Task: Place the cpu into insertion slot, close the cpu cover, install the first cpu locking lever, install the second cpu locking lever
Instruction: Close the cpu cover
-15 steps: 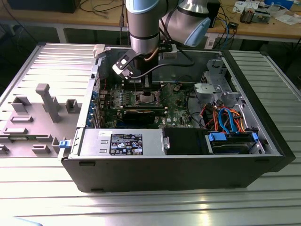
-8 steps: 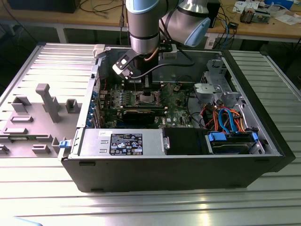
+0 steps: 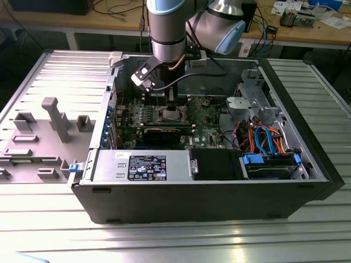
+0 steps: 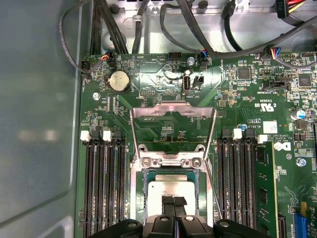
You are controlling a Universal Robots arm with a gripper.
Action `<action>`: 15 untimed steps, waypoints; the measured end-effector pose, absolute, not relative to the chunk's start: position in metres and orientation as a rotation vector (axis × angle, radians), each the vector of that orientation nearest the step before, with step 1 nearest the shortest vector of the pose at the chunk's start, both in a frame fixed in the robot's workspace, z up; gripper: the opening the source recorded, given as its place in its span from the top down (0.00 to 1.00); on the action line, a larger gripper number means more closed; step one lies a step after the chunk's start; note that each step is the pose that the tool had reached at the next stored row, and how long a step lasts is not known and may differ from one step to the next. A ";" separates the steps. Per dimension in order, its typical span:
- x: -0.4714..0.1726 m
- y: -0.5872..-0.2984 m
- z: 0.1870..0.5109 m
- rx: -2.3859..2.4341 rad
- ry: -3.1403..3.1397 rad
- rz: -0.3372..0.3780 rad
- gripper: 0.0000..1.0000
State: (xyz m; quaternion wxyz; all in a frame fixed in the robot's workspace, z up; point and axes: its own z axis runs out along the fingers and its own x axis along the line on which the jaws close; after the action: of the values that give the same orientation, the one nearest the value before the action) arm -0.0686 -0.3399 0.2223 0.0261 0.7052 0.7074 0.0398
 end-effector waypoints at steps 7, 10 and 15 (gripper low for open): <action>-0.069 -0.340 0.222 2.180 2.186 0.123 0.89; -0.069 -0.340 0.224 2.180 2.186 0.123 0.89; -0.069 -0.340 0.230 2.180 2.186 0.124 0.89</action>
State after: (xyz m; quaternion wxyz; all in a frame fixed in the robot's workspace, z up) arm -0.0686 -0.3399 0.2299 0.0258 0.7053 0.7073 0.0400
